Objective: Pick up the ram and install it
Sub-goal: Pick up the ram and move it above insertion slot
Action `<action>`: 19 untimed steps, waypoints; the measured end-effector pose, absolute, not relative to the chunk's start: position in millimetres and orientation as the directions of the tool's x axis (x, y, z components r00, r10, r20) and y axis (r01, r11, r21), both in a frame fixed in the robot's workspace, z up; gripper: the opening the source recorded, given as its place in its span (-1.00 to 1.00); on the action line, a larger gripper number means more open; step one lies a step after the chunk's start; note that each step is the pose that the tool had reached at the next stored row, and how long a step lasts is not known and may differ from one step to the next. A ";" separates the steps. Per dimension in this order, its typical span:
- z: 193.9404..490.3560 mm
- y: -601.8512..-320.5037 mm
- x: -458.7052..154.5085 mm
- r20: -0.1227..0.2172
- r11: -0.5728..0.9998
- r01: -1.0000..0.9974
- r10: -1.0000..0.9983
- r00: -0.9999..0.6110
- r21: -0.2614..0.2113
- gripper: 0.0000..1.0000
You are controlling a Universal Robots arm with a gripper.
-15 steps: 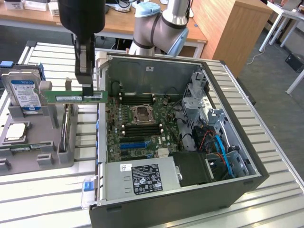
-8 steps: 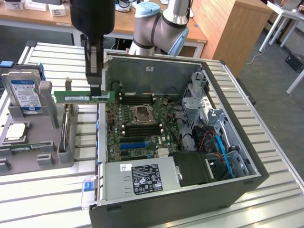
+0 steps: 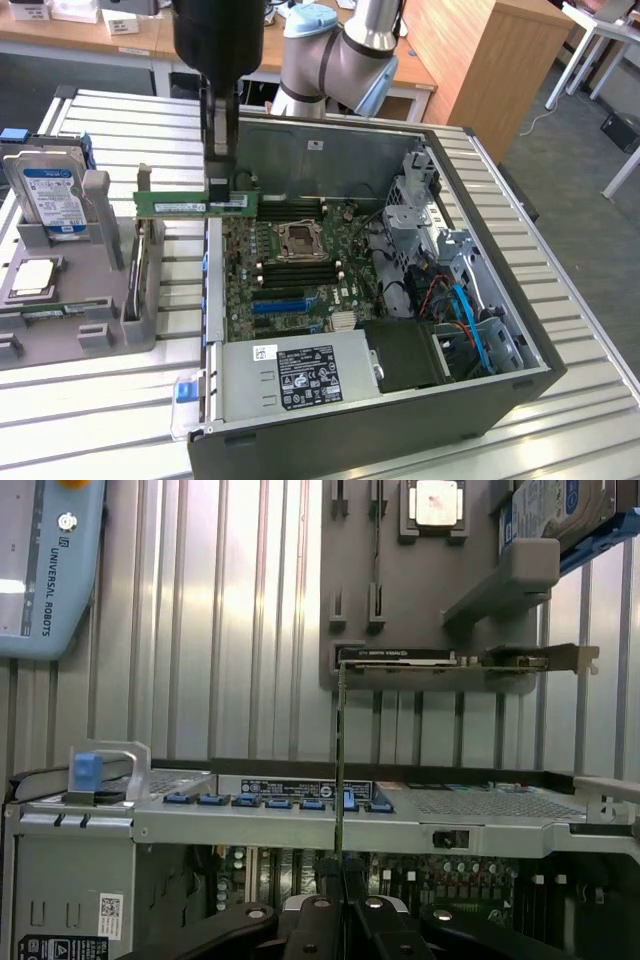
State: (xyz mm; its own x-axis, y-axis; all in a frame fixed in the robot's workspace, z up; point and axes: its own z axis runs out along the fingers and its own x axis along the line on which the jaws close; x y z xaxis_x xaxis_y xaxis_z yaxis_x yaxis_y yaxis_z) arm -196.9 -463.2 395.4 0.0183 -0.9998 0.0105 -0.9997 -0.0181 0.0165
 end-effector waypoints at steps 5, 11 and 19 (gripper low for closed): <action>395.4 -463.2 -186.4 0.011 -0.018 -1.000 -1.000 0.018 0.017 -0.76; 395.5 -463.2 -172.5 0.011 -0.018 -1.000 -1.000 0.018 0.017 -0.76; 395.4 -463.2 -152.4 0.011 -0.018 -1.000 -1.000 0.018 0.017 -0.76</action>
